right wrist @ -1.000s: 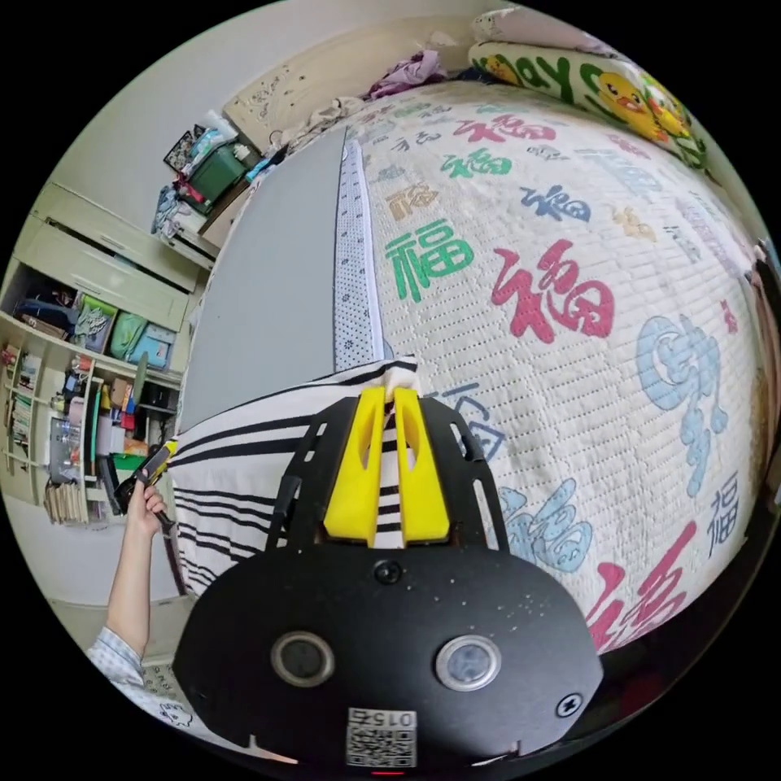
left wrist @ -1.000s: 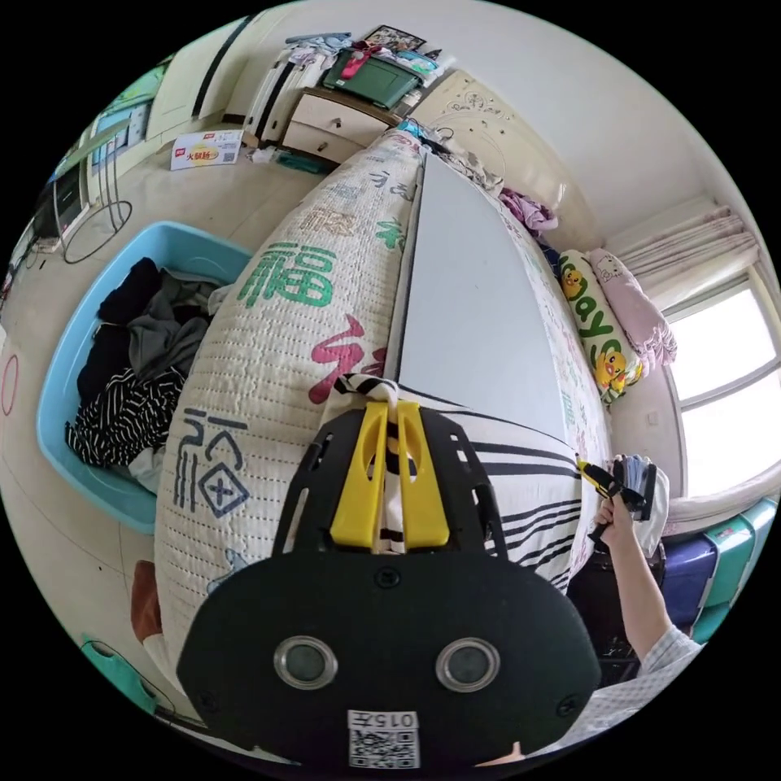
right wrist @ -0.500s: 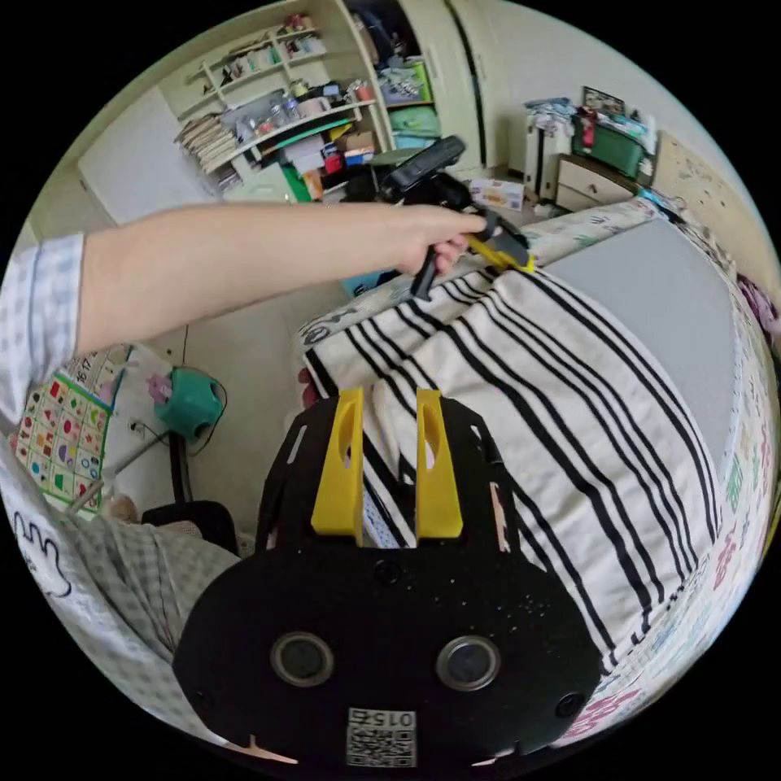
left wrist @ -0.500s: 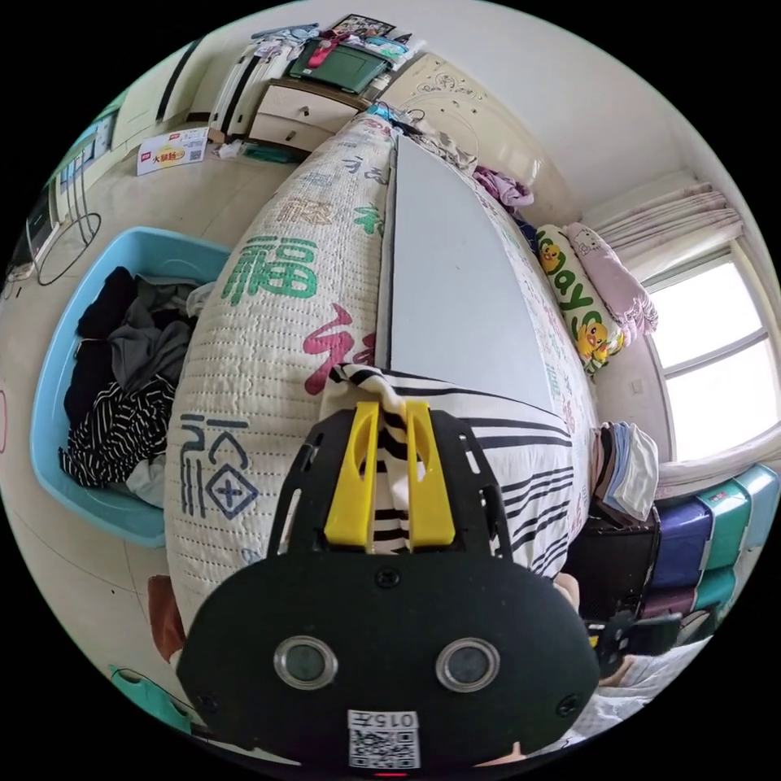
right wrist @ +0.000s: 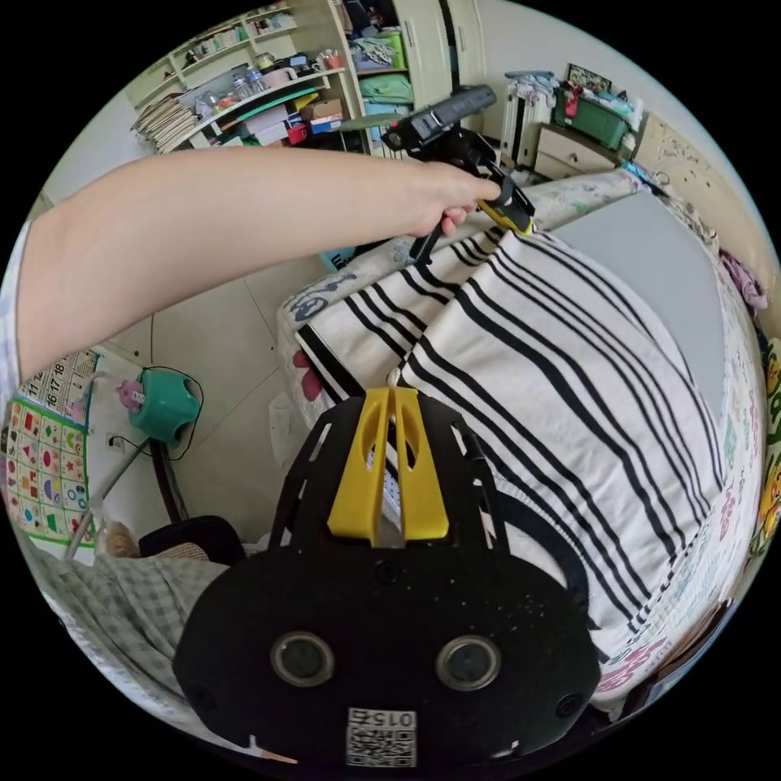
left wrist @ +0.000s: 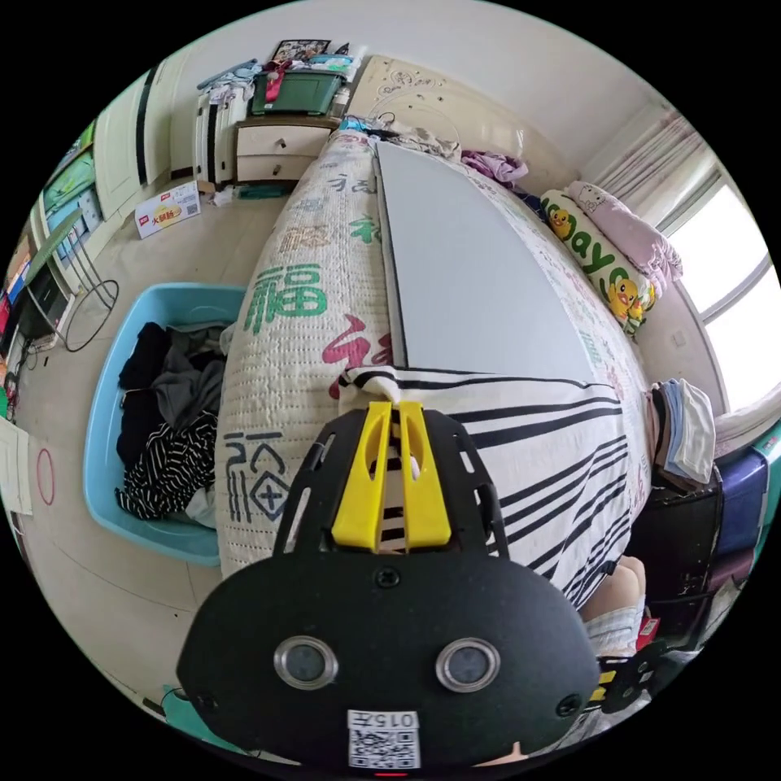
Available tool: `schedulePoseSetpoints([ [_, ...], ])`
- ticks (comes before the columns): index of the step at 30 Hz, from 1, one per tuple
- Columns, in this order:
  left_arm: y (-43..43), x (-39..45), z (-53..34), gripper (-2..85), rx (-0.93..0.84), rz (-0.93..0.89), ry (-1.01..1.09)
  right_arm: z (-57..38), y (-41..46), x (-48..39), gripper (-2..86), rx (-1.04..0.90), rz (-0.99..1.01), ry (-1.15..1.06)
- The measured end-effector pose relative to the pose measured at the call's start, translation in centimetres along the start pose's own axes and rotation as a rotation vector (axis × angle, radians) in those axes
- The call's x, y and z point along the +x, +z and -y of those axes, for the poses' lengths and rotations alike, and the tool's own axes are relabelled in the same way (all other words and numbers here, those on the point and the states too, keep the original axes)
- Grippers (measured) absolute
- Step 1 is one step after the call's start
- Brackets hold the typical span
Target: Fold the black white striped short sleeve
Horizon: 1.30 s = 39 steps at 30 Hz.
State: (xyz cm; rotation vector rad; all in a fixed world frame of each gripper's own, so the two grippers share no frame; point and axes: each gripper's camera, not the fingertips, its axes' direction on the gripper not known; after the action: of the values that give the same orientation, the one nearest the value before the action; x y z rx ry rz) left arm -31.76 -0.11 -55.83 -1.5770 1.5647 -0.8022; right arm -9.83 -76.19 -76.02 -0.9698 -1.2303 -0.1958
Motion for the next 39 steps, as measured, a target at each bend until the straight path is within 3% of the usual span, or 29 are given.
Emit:
schedulePoseSetpoints([
  [6,0.5,2.4,-1.2,4.7,-0.009,0.076,0.032,-4.9,-1.4,-1.5,4.1,-0.003,0.066,0.024],
  [13,-2.2,6.8,-2.6,6.6,0.019,0.21,0.224,-23.2,-14.3,5.6,4.8,0.352,0.13,0.386],
  [17,-3.2,12.0,-1.7,8.2,0.063,0.122,0.296,-36.7,-16.7,10.9,8.4,0.389,-0.096,0.689],
  [23,0.3,26.9,0.8,11.4,0.068,-0.048,0.528,-51.4,-13.6,15.9,12.6,0.345,-0.119,0.995],
  [31,11.7,44.8,4.6,12.6,-0.121,-0.244,0.577,-59.4,-8.1,18.7,11.3,0.366,0.072,1.05],
  [39,22.0,54.2,5.5,13.1,-0.282,-0.018,0.613,-62.8,-5.5,19.3,5.6,0.363,0.145,1.018],
])
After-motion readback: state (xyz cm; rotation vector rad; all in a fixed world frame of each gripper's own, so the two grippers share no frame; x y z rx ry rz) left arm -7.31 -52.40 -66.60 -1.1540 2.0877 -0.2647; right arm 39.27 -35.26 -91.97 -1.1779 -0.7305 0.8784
